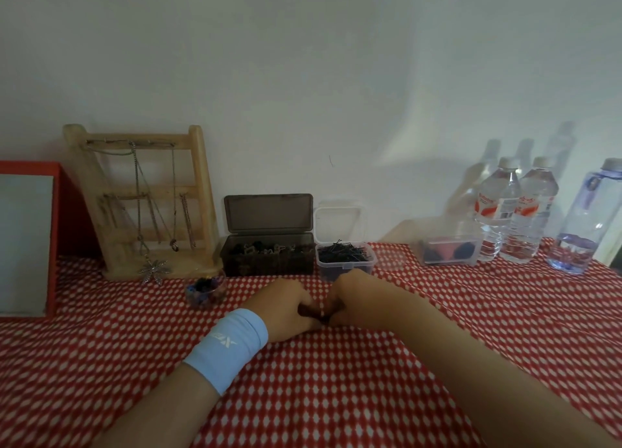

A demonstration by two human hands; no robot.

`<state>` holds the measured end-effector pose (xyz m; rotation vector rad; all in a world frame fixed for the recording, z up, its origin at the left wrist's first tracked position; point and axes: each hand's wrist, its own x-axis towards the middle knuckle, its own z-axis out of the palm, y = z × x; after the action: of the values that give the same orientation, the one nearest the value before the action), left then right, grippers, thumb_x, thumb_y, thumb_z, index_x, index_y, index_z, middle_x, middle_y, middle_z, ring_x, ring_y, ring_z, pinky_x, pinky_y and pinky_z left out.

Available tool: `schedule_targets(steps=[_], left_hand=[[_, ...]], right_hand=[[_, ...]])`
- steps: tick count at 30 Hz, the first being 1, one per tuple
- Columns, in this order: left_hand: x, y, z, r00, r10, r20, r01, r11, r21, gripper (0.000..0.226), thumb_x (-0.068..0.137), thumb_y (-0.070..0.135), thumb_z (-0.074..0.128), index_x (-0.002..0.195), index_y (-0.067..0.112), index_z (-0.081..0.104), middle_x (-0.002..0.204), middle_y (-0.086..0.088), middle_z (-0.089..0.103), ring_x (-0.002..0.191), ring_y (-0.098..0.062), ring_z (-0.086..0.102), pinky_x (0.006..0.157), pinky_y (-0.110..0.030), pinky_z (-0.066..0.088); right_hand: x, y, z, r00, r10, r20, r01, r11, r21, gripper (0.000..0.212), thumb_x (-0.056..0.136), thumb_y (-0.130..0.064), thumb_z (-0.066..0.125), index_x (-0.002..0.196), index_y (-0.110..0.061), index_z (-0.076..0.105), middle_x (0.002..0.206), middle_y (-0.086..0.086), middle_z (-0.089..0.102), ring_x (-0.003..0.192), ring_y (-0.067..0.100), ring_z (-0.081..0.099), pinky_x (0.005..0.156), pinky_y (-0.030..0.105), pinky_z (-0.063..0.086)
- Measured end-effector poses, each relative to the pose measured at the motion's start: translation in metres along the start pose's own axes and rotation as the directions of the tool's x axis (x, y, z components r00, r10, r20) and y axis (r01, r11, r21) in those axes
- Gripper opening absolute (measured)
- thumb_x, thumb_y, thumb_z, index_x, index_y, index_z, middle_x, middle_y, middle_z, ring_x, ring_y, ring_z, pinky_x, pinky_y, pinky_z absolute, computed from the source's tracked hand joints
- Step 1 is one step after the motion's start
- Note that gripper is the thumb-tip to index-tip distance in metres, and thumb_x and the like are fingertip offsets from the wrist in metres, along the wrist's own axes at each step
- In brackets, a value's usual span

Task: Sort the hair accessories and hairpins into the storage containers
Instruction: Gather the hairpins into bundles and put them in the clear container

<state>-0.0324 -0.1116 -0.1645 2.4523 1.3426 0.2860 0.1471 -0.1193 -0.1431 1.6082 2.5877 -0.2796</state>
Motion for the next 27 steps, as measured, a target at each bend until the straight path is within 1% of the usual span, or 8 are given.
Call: schedule_targets(steps=[4, 8, 11, 15, 18, 21, 24, 27], left_hand=[[0.007, 0.008, -0.004, 0.999, 0.036, 0.004, -0.037, 0.996, 0.08, 0.02, 0.088, 0.035, 0.065, 0.105, 0.033, 0.075, 0.107, 0.009, 0.071, 0.095, -0.012, 0.064, 0.091, -0.032, 0.052], [0.02, 0.015, -0.022, 0.993, 0.072, -0.094, -0.064, 0.995, 0.08, 0.018, 0.087, 0.031, 0.066, 0.103, 0.031, 0.074, 0.106, 0.007, 0.067, 0.097, -0.014, 0.063, 0.09, -0.033, 0.051], [0.038, 0.016, -0.038, 0.966, 0.111, -0.234, -0.106, 0.994, 0.037, 0.018, 0.091, 0.028, 0.062, 0.105, 0.026, 0.073, 0.104, 0.004, 0.066, 0.097, -0.014, 0.061, 0.09, -0.033, 0.049], [0.07, 0.014, -0.053, 0.908, 0.068, -0.415, -0.114, 0.989, -0.089, 0.028, 0.098, 0.021, 0.052, 0.122, 0.018, 0.065, 0.117, 0.0, 0.061, 0.106, -0.013, 0.058, 0.096, -0.026, 0.044], [0.089, 0.011, -0.053, 0.936, 0.037, -0.351, -0.072, 0.994, -0.086, 0.034, 0.101, 0.017, 0.044, 0.132, 0.016, 0.058, 0.131, -0.001, 0.058, 0.118, -0.016, 0.055, 0.101, -0.025, 0.04], [0.102, 0.008, -0.045, 0.954, 0.047, -0.296, -0.072, 0.994, -0.076, 0.037, 0.103, 0.017, 0.039, 0.138, 0.015, 0.052, 0.139, -0.002, 0.054, 0.126, -0.018, 0.051, 0.106, -0.025, 0.037], [0.11, 0.004, -0.035, 0.969, 0.047, -0.242, -0.064, 0.996, -0.065, 0.04, 0.104, 0.021, 0.036, 0.142, 0.016, 0.047, 0.143, -0.004, 0.051, 0.128, -0.019, 0.049, 0.106, -0.027, 0.037], [0.113, -0.001, -0.026, 0.983, 0.061, -0.174, -0.062, 0.998, 0.002, 0.041, 0.105, 0.026, 0.035, 0.144, 0.018, 0.045, 0.141, -0.006, 0.053, 0.125, -0.021, 0.051, 0.106, -0.032, 0.039]], right_hand=[[0.004, 0.001, 0.001, 1.0, 0.01, -0.012, -0.011, 0.992, -0.128, 0.029, 0.096, -0.029, 0.059, 0.121, -0.024, 0.071, 0.118, 0.001, 0.069, 0.1, 0.021, 0.065, 0.094, 0.036, 0.053], [0.0, 0.01, -0.022, 0.998, 0.033, -0.057, -0.036, 0.997, -0.064, 0.027, 0.094, -0.029, 0.058, 0.116, -0.026, 0.073, 0.112, 0.0, 0.07, 0.101, 0.02, 0.064, 0.094, 0.034, 0.049], [0.005, 0.027, -0.05, 0.976, 0.106, -0.189, -0.109, 0.994, -0.007, 0.021, 0.094, -0.029, 0.062, 0.111, -0.024, 0.073, 0.106, -0.001, 0.069, 0.095, 0.017, 0.063, 0.085, 0.029, 0.049], [0.028, 0.059, -0.072, 0.916, 0.164, -0.367, -0.169, 0.985, 0.019, 0.016, 0.095, -0.026, 0.064, 0.107, -0.021, 0.074, 0.104, -0.001, 0.071, 0.096, 0.018, 0.064, 0.091, 0.035, 0.054], [0.045, 0.077, -0.07, 0.909, 0.18, -0.376, -0.181, 0.983, 0.032, 0.012, 0.093, -0.026, 0.067, 0.101, -0.022, 0.075, 0.099, -0.003, 0.072, 0.093, 0.016, 0.065, 0.086, 0.031, 0.054], [0.058, 0.088, -0.062, 0.931, 0.156, -0.329, -0.151, 0.988, 0.04, 0.014, 0.091, -0.024, 0.068, 0.103, -0.022, 0.076, 0.102, -0.004, 0.072, 0.093, 0.014, 0.065, 0.088, 0.031, 0.054], [0.063, 0.1, -0.059, 0.936, 0.125, -0.329, -0.083, 0.987, 0.138, 0.021, 0.09, -0.023, 0.071, 0.111, -0.023, 0.076, 0.108, -0.009, 0.073, 0.09, 0.004, 0.061, 0.089, 0.021, 0.048], [0.061, 0.111, -0.056, 0.914, 0.138, -0.381, -0.045, 0.969, 0.244, 0.02, 0.093, -0.02, 0.069, 0.111, -0.023, 0.077, 0.11, -0.009, 0.073, 0.096, 0.005, 0.064, 0.091, 0.018, 0.046]])
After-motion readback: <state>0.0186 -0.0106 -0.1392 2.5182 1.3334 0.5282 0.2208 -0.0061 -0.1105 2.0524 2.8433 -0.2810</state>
